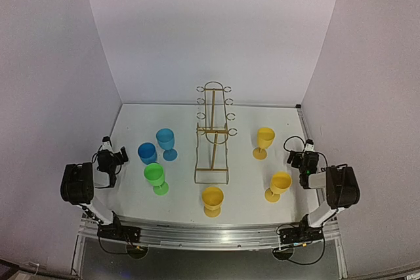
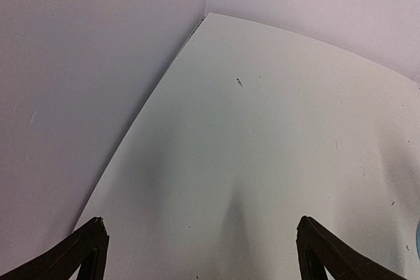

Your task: Place the wine glass upside down on the wine glass rack

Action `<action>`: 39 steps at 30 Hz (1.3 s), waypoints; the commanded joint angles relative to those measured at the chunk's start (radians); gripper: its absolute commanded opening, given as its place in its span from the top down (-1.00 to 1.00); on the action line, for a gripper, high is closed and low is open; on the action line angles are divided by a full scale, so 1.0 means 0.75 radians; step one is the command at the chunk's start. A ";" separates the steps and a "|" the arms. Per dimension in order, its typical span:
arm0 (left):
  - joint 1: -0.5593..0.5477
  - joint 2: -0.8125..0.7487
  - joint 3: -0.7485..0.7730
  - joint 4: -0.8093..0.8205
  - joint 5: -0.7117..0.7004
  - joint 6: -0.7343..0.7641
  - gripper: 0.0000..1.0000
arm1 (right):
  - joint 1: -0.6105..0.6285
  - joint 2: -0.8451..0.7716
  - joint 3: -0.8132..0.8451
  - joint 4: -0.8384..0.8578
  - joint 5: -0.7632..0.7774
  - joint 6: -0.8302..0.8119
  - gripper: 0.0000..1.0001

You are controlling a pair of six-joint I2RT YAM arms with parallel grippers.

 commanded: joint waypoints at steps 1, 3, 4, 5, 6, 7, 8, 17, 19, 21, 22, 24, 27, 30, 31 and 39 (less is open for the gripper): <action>0.004 -0.001 0.033 0.058 0.018 -0.015 -0.99 | -0.006 -0.182 0.197 -0.357 0.158 0.064 -0.99; 0.004 -0.001 0.033 0.058 0.017 -0.015 -0.99 | -0.005 -0.228 0.252 -0.464 0.126 0.062 -0.99; 0.005 -0.001 0.032 0.058 0.018 -0.015 -0.99 | -0.005 -0.245 0.288 -0.514 0.102 0.069 -0.99; 0.005 0.000 0.033 0.058 0.017 -0.014 -0.99 | -0.005 -0.261 0.325 -0.591 0.078 0.076 -0.99; 0.005 0.000 0.034 0.058 0.017 -0.014 -0.99 | -0.005 -0.269 0.377 -0.689 0.051 0.081 -0.99; 0.005 -0.001 0.034 0.058 0.017 -0.014 -0.99 | -0.006 -0.273 0.437 -0.789 0.023 0.084 -0.99; 0.005 -0.007 0.027 0.066 0.017 -0.016 -0.99 | -0.007 -0.269 0.517 -0.904 -0.003 0.085 -0.99; 0.004 -0.404 0.196 -0.508 -0.082 -0.013 -0.99 | -0.004 -0.214 0.980 -1.696 -0.162 0.179 -0.84; 0.004 -0.499 0.203 -0.520 -0.102 -0.052 -0.99 | -0.004 -0.220 1.038 -1.814 -0.163 0.230 -0.84; 0.004 -0.590 0.226 -0.556 -0.030 -0.059 -0.99 | -0.004 -0.221 1.093 -1.927 -0.158 0.280 -0.81; 0.005 -0.621 0.237 -0.566 0.002 -0.063 -0.99 | -0.004 -0.220 1.125 -1.985 -0.160 0.296 -0.79; 0.004 -0.693 0.277 -0.609 0.106 -0.075 -0.99 | -0.004 -0.213 1.179 -2.088 -0.170 0.325 -0.77; 0.004 -0.737 0.370 -0.732 0.338 0.012 -0.99 | -0.004 -0.193 1.253 -2.239 -0.171 0.343 -0.75; -0.029 -0.722 0.530 -0.941 0.508 0.022 -0.99 | -0.001 -0.171 1.320 -2.357 -0.167 0.355 -0.72; -0.053 -0.703 0.590 -1.024 0.546 0.037 -0.99 | 0.000 -0.164 1.336 -2.392 -0.165 0.353 -0.70; -0.346 -0.654 0.789 -1.302 0.927 0.229 -0.99 | 0.032 -0.086 1.418 -2.482 -0.201 0.298 -0.51</action>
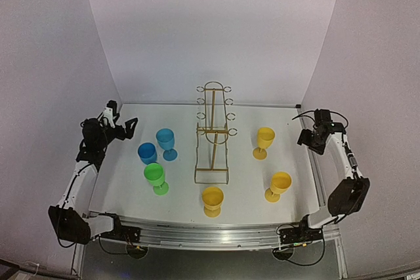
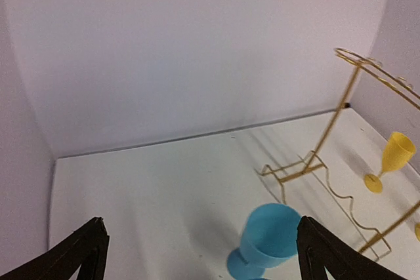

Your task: Place the wine glass upside down on the wine glass rack

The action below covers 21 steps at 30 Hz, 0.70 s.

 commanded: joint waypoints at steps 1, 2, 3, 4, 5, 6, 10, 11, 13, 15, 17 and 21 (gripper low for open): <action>-0.139 -0.007 0.040 -0.137 0.374 0.107 -0.99 | 0.033 0.082 0.089 -0.125 -0.041 -0.025 -0.47; -0.173 -0.013 0.028 -0.118 0.393 0.118 -0.99 | 0.039 0.106 0.102 -0.142 -0.052 -0.030 -0.43; -0.215 -0.018 0.017 -0.102 0.406 0.128 -0.99 | 0.045 0.127 0.112 -0.155 -0.067 -0.032 -0.39; -0.257 -0.020 0.010 -0.092 0.412 0.134 -0.99 | 0.050 0.142 0.114 -0.162 -0.085 -0.031 -0.37; -0.284 -0.019 0.007 -0.088 0.415 0.135 -0.99 | 0.055 0.155 0.116 -0.167 -0.092 -0.033 -0.37; -0.309 -0.015 0.006 -0.085 0.414 0.131 -0.99 | 0.058 0.170 0.118 -0.169 -0.095 -0.038 -0.36; -0.360 0.002 0.013 -0.069 0.384 0.079 -0.99 | 0.074 0.201 0.191 -0.172 -0.173 -0.052 -0.30; -0.364 0.005 0.017 -0.064 0.377 0.062 -0.99 | 0.093 0.207 0.224 -0.170 -0.183 -0.055 -0.30; -0.367 0.004 0.013 -0.053 0.362 0.047 -0.99 | 0.121 0.233 0.303 -0.161 -0.220 -0.059 -0.30; -0.368 0.005 0.000 -0.033 0.357 0.048 -0.99 | 0.146 0.290 0.408 -0.132 -0.249 -0.056 -0.32; -0.369 0.007 -0.007 -0.015 0.358 0.051 -0.99 | 0.195 0.378 0.524 -0.120 -0.250 -0.057 -0.33; -0.373 0.005 -0.006 -0.005 0.362 0.088 -0.99 | 0.281 0.546 0.691 -0.125 -0.214 -0.051 -0.36</action>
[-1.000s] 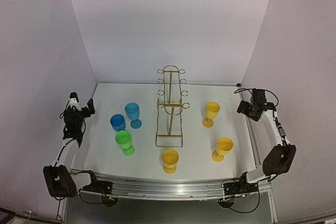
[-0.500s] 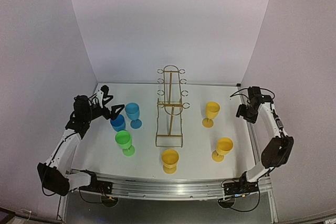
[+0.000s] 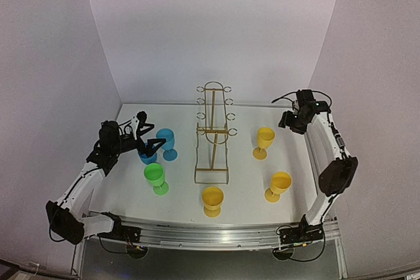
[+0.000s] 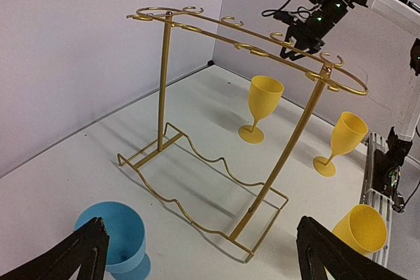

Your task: Place the wine glass upside down on the wine glass rack

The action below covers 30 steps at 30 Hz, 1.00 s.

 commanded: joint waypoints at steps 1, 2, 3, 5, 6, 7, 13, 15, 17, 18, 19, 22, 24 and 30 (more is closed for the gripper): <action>-0.007 0.000 -0.002 0.068 0.007 0.031 -0.99 | 0.095 0.183 0.142 0.012 -0.005 0.004 -0.36; -0.007 -0.001 -0.003 0.068 0.005 0.037 -0.99 | 0.107 0.203 0.152 0.013 0.004 0.011 -0.36; -0.009 -0.002 -0.005 0.069 0.001 0.040 -0.99 | 0.117 0.220 0.161 0.012 0.012 0.012 -0.35; -0.009 -0.002 -0.009 0.071 0.002 0.046 -0.99 | 0.139 0.261 0.184 0.011 0.014 0.001 -0.35; -0.009 0.000 -0.013 0.072 0.007 0.052 -0.99 | 0.148 0.287 0.196 0.011 0.011 -0.004 -0.34; -0.009 0.003 -0.016 0.071 0.015 0.061 -0.99 | 0.157 0.310 0.203 0.011 0.011 -0.008 -0.33; -0.009 0.031 0.000 0.007 0.116 0.226 -0.99 | 0.163 0.380 0.215 0.012 0.051 0.014 -0.03; -0.009 0.032 0.008 -0.027 0.138 0.304 -0.99 | 0.164 0.387 0.212 0.011 0.064 0.012 0.07; -0.009 0.030 0.009 -0.057 0.163 0.383 -0.99 | 0.165 0.391 0.205 0.011 0.069 0.008 0.18; -0.009 0.028 0.010 -0.075 0.184 0.433 -0.99 | 0.165 0.394 0.201 0.011 0.069 0.003 0.28; -0.010 0.025 0.009 -0.096 0.209 0.489 -0.99 | 0.165 0.396 0.200 0.011 0.067 0.002 0.38; -0.009 0.015 0.006 -0.149 0.279 0.625 -0.99 | 0.164 0.399 0.196 0.010 0.065 0.000 0.71; -0.009 0.014 0.014 -0.171 0.297 0.647 -0.99 | 0.164 0.386 0.193 0.009 0.068 0.003 0.91; -0.008 0.017 0.047 -0.188 0.287 0.624 -0.99 | 0.165 0.275 0.205 -0.003 0.109 0.022 1.00</action>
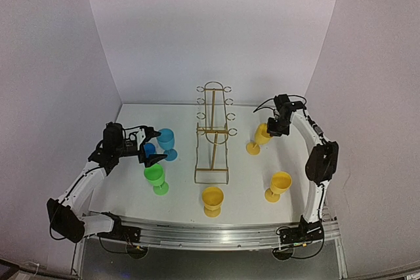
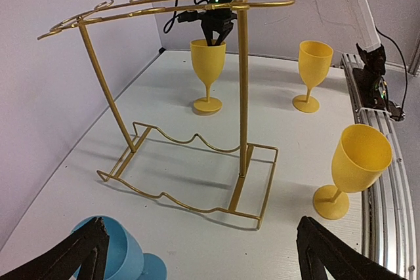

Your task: Place the wine glass upside down on the wine glass rack

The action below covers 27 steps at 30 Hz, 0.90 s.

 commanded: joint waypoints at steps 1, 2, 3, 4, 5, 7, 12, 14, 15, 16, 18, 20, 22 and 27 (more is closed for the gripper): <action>-0.007 -0.013 0.067 -0.019 0.035 0.023 -0.99 | 0.004 -0.133 0.053 -0.035 0.046 0.021 1.00; -0.007 -0.013 0.076 -0.006 0.027 -0.010 -0.99 | 0.004 -0.169 0.061 -0.038 0.053 0.025 1.00; -0.007 -0.010 0.089 0.012 0.015 -0.055 -0.99 | 0.003 -0.215 0.072 -0.038 0.059 0.029 1.00; -0.008 -0.007 0.103 0.034 0.002 -0.108 -0.99 | 0.002 -0.264 0.088 -0.036 0.061 0.033 1.00; -0.008 -0.001 0.118 0.060 -0.010 -0.168 -0.99 | 0.002 -0.314 0.109 -0.033 0.058 0.035 1.00; -0.007 0.012 0.153 0.121 -0.029 -0.268 -0.99 | 0.004 -0.422 0.173 0.008 0.029 0.046 1.00; -0.008 0.029 0.237 0.230 0.009 -0.345 -0.99 | 0.004 -0.728 0.113 0.437 -0.144 0.126 1.00; -0.008 0.042 0.293 0.254 -0.007 -0.362 -0.99 | 0.004 -0.846 -0.022 0.741 -0.284 0.195 1.00; -0.007 0.052 0.328 0.267 -0.018 -0.391 -0.99 | 0.003 -0.896 -0.098 0.912 -0.355 0.249 1.00; -0.007 0.068 0.372 0.273 -0.018 -0.427 -0.99 | 0.007 -0.927 -0.165 1.069 -0.415 0.304 1.00; -0.007 0.104 0.467 0.299 0.003 -0.510 -0.99 | 0.025 -0.967 -0.262 1.337 -0.515 0.393 1.00; -0.006 0.147 0.556 0.353 0.064 -0.609 -0.98 | 0.077 -0.959 -0.286 1.504 -0.577 0.411 1.00; -0.012 0.199 0.640 0.432 0.131 -0.757 -0.93 | 0.171 -0.936 -0.308 1.680 -0.614 0.392 1.00; -0.115 0.313 0.867 0.498 0.097 -0.855 -0.65 | 0.379 -0.861 -0.342 1.956 -0.558 0.266 1.00</action>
